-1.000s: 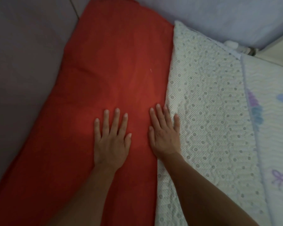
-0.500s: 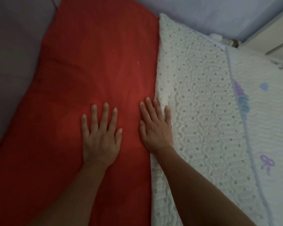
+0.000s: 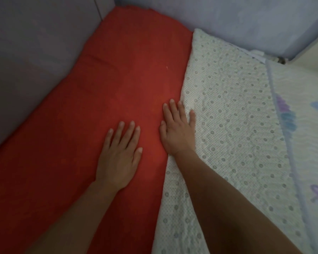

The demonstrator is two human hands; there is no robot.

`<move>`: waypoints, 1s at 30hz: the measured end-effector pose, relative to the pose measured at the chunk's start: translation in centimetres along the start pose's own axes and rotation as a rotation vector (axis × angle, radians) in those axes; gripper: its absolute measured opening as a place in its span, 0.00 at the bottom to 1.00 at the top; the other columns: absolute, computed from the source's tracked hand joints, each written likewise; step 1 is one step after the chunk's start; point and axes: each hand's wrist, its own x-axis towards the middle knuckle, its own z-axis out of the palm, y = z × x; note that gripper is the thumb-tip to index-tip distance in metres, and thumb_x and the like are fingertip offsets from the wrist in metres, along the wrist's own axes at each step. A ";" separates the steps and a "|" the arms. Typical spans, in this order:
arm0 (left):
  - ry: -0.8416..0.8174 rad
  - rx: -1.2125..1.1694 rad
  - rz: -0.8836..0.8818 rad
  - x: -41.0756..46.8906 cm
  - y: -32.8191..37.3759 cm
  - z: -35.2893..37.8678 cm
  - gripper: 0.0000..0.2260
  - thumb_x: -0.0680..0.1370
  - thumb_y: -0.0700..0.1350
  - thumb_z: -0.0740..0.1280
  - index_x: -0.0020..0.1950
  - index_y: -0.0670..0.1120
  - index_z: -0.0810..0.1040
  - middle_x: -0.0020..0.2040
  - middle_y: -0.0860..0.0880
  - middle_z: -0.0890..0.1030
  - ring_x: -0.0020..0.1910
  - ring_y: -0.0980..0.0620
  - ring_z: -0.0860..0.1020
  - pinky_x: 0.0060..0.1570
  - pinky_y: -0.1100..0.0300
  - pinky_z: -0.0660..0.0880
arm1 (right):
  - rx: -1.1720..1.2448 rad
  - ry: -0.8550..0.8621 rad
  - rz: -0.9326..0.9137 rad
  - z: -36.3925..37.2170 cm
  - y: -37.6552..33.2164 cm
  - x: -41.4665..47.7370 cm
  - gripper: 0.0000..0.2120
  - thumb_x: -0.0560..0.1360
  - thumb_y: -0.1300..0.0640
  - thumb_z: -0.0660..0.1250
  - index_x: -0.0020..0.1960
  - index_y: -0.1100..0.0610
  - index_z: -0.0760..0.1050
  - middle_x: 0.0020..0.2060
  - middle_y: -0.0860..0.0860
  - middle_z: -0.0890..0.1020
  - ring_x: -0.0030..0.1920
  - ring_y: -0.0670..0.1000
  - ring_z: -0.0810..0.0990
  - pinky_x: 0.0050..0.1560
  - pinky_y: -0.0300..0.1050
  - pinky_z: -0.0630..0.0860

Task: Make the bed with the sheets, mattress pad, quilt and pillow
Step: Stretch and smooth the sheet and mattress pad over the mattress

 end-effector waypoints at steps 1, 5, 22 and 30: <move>-0.010 -0.001 -0.007 -0.9 0.2 0.2 0.26 0.79 0.54 0.47 0.76 0.47 0.59 0.76 0.48 0.60 0.76 0.46 0.55 0.74 0.47 0.51 | 0.004 0.010 -0.012 0.1 0.0 -0.2 0.26 0.80 0.47 0.46 0.78 0.50 0.52 0.78 0.48 0.53 0.78 0.50 0.46 0.75 0.60 0.43; -0.094 -0.015 -0.039 -1.4 0.3 0.2 0.29 0.77 0.57 0.39 0.78 0.52 0.51 0.78 0.51 0.53 0.77 0.48 0.51 0.74 0.50 0.48 | 0.040 -0.019 -0.016 -0.1 0.1 -0.2 0.27 0.81 0.46 0.46 0.78 0.50 0.50 0.78 0.48 0.51 0.78 0.49 0.44 0.75 0.59 0.39; -0.239 -0.567 0.041 -15.1 20.2 -7.4 0.22 0.80 0.45 0.58 0.74 0.49 0.63 0.75 0.49 0.63 0.74 0.51 0.61 0.72 0.55 0.61 | 0.341 -0.055 0.297 -12.1 9.5 -21.3 0.16 0.78 0.62 0.58 0.64 0.57 0.75 0.62 0.53 0.78 0.62 0.54 0.74 0.64 0.47 0.69; -0.319 -0.646 0.056 -18.0 29.9 -7.2 0.12 0.76 0.39 0.59 0.35 0.50 0.64 0.37 0.52 0.70 0.37 0.54 0.72 0.38 0.64 0.68 | 0.086 -0.267 0.848 -12.7 15.9 -26.2 0.23 0.74 0.57 0.62 0.68 0.55 0.60 0.67 0.59 0.64 0.66 0.60 0.65 0.62 0.61 0.68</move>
